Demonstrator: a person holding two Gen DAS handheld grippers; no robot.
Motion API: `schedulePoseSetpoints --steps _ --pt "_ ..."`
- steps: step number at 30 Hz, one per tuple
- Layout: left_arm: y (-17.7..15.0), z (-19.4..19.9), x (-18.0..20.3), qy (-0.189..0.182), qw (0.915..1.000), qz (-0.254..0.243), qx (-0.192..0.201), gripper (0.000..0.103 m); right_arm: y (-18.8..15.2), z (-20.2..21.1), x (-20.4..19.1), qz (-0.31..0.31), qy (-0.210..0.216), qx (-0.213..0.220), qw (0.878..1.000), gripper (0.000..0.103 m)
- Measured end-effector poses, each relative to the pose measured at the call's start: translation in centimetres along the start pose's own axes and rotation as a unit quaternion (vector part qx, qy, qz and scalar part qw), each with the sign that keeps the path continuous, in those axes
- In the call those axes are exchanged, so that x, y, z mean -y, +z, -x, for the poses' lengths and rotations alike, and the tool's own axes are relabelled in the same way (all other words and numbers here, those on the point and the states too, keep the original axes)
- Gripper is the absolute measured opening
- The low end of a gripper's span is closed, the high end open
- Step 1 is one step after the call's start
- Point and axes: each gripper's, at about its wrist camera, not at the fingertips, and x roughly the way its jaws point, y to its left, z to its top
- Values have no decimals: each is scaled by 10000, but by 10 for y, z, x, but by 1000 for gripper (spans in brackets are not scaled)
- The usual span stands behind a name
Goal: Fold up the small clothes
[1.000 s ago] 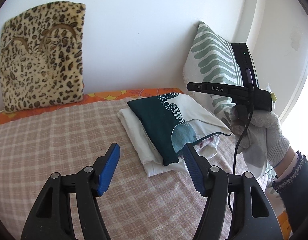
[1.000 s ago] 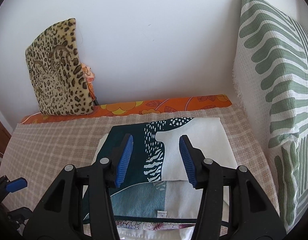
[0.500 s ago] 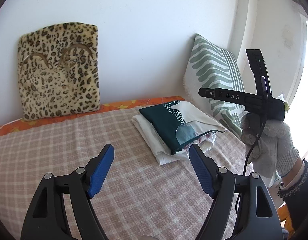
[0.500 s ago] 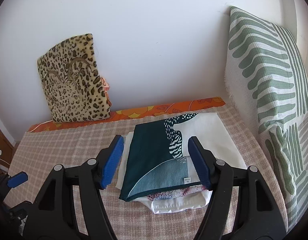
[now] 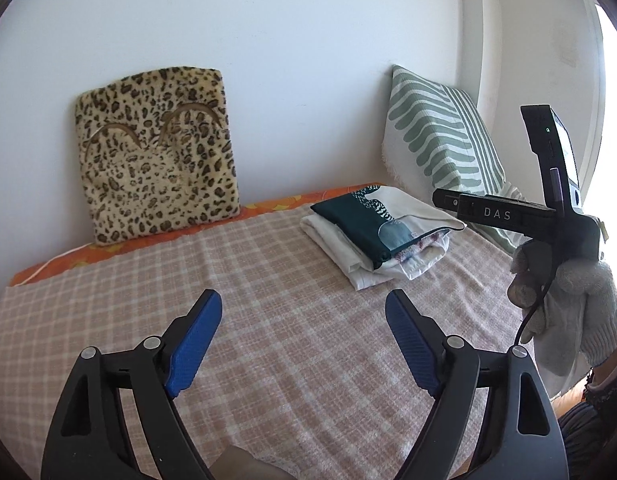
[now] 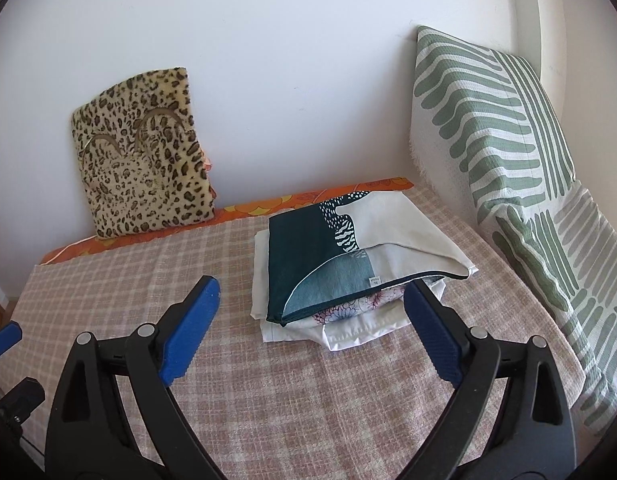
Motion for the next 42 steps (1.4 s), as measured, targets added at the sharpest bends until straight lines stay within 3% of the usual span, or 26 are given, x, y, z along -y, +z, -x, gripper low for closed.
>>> schedulePoseSetpoints --steps 16,42 --pt "-21 -1 -18 238 9997 -15 -106 87 -34 9 -14 -134 -259 339 9990 102" --pt "-26 -2 -20 367 9992 -79 -157 88 -43 10 -14 -96 -336 344 9988 102"
